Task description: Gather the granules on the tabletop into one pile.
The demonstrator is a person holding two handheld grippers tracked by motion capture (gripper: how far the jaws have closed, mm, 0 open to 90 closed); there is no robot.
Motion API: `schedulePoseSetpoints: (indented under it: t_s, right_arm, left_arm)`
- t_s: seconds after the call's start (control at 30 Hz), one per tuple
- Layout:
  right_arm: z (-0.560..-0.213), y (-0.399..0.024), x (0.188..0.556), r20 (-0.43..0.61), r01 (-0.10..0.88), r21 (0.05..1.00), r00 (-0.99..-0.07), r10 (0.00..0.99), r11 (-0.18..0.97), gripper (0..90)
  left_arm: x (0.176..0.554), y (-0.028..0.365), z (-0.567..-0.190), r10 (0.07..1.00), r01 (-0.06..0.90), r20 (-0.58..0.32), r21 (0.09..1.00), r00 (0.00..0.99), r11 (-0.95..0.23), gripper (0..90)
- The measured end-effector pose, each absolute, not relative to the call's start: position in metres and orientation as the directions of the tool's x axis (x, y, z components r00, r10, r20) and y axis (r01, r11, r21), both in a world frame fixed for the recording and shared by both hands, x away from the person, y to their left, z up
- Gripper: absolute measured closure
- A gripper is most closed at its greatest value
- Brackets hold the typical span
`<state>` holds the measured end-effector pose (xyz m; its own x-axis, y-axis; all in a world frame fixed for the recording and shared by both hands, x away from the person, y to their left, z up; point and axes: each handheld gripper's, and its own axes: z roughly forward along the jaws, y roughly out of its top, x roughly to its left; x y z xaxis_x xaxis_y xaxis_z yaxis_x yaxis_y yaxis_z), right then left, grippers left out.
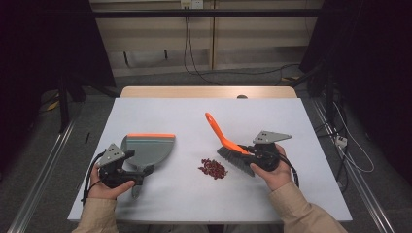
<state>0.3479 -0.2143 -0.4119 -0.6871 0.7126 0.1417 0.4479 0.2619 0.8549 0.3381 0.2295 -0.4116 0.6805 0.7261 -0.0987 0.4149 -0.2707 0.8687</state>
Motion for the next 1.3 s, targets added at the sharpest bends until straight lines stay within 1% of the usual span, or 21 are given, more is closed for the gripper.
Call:
schedulePoseSetpoints:
  t_s: [0.17, 0.5, 0.83, 1.3]
  right_arm:
    - [-0.414, -0.219, 0.345, 0.13, 0.441, 0.856, -0.688, 0.714, 0.269, 71.3]
    - [-0.415, -0.238, 0.338, 0.138, 0.442, 0.862, -0.673, 0.726, 0.246, 71.3]
    - [-0.416, -0.248, 0.332, 0.131, 0.443, 0.862, -0.664, 0.736, 0.246, 71.3]
    - [-0.415, -0.246, 0.331, 0.121, 0.43, 0.868, -0.667, 0.735, 0.248, 71.3]
  left_arm:
    - [0.334, 0.231, -0.413, 0.727, 0.427, -0.097, 0.858, 0.68, -0.285, 6.4]
    - [0.33, 0.228, -0.418, 0.724, 0.444, -0.093, 0.84, 0.684, -0.312, 6.8]
    - [0.329, 0.227, -0.423, 0.735, 0.466, -0.099, 0.827, 0.671, -0.314, 6.8]
    - [0.329, 0.231, -0.428, 0.769, 0.473, -0.041, 0.809, 0.638, -0.349, 7.7]
